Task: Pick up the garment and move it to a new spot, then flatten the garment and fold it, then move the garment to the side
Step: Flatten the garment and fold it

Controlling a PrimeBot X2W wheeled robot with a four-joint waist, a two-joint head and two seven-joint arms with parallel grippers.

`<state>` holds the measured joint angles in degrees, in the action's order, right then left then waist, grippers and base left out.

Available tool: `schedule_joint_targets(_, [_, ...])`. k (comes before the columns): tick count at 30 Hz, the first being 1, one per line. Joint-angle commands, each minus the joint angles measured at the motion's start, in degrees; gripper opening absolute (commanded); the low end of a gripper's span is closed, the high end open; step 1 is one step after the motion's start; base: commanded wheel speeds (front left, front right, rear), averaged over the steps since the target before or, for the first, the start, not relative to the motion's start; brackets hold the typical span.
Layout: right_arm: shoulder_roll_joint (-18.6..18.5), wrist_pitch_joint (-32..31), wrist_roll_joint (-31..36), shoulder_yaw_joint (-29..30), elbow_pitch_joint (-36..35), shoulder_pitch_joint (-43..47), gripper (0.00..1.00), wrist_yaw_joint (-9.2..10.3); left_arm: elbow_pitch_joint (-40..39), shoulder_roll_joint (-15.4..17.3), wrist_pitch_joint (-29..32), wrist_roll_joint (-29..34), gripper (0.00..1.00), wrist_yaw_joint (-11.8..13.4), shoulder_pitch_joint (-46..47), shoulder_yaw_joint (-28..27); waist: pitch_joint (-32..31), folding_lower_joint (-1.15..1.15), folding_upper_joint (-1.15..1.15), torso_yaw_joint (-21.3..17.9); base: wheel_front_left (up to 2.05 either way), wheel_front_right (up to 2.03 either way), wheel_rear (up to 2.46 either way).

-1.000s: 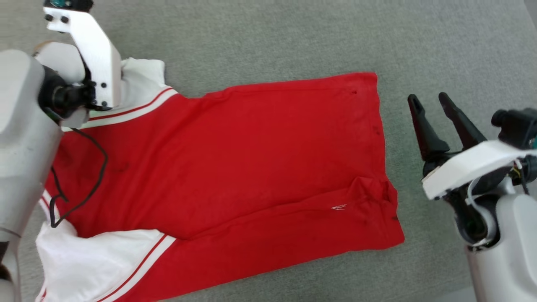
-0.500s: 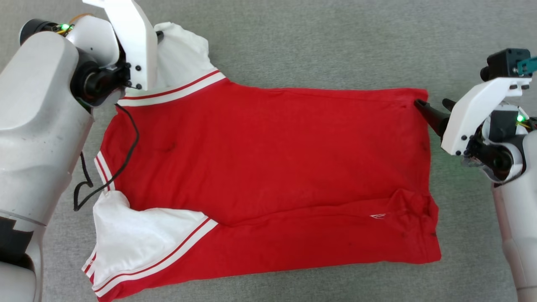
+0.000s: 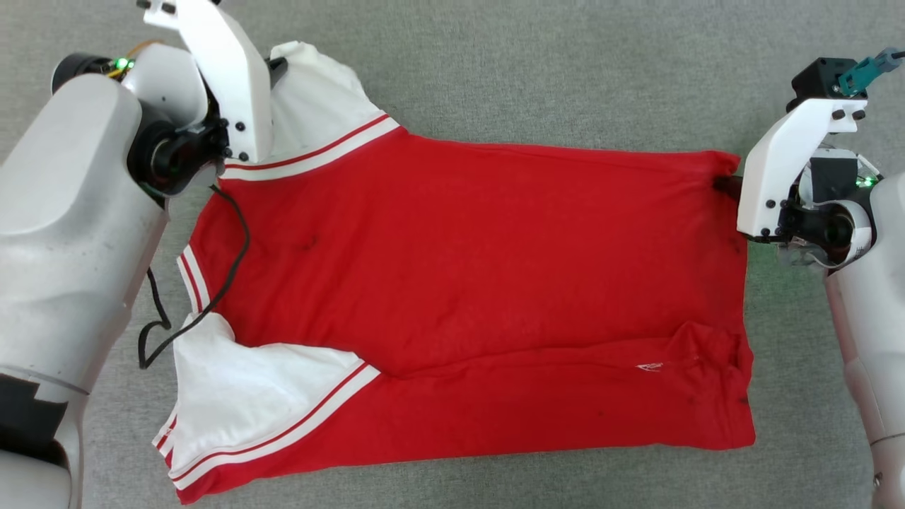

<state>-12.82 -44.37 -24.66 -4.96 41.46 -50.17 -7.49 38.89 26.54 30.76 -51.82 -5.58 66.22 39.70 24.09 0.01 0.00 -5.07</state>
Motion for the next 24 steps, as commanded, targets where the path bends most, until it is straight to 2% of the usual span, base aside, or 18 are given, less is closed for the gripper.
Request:
schedule_joint_targets(1, [0.1,0.4,-0.1,-0.4,0.1,0.1,0.00,0.00,0.0,0.2,-0.5,-0.3,0.00,0.0,-0.6,-0.4,-0.7,-0.01,0.00,0.1,0.00,0.00,0.00])
schedule_joint_targets(6, [-1.9,4.0,-1.5,-1.2,-3.7,0.6,0.00,0.01,-1.0,0.7,-3.6,-1.8,0.00,0.4,-4.0,-1.9,-3.9,-0.01,0.00,0.9,0.00,0.00,0.00])
schedule_joint_targets(10, [-3.3,6.2,-2.6,-2.0,-7.2,4.4,0.00,0.01,-2.9,2.0,-5.2,-3.1,0.00,0.4,-8.4,-2.6,-7.5,-0.01,0.00,1.6,0.00,0.00,0.00])
schedule_joint_targets(14, [-4.3,7.5,-3.7,-2.4,-10.7,10.1,0.00,0.01,-6.6,4.1,-6.6,-4.3,0.00,1.6,-14.2,-3.3,-10.8,-0.01,0.00,2.3,0.00,0.00,0.00])
schedule_joint_targets(16, [-4.8,7.9,-4.2,-2.5,-12.4,13.2,0.00,0.01,-9.0,5.1,-7.5,-4.9,0.00,2.6,-17.8,-3.8,-12.4,-0.01,0.00,2.8,0.00,0.00,0.00])
schedule_joint_targets(17, [-5.4,8.6,-4.8,-1.7,-14.5,18.3,0.00,0.01,-12.7,6.0,-8.7,-6.0,0.00,4.4,-23.4,-4.2,-14.3,-0.01,0.00,3.6,0.00,0.00,0.00])
schedule_joint_targets(19, [-5.5,9.4,-4.8,-1.4,-15.7,21.7,0.00,0.01,-15.0,6.3,-9.5,-7.2,0.00,5.7,-27.4,-4.6,-15.5,-0.01,0.00,4.0,0.00,0.00,0.00])
schedule_joint_targets(24, [-4.4,10.7,-5.6,-0.2,-16.7,29.2,0.00,0.01,-20.2,7.2,-11.5,-9.4,0.00,9.4,-37.8,-5.2,-17.2,-0.01,0.00,4.1,0.00,0.00,0.00])
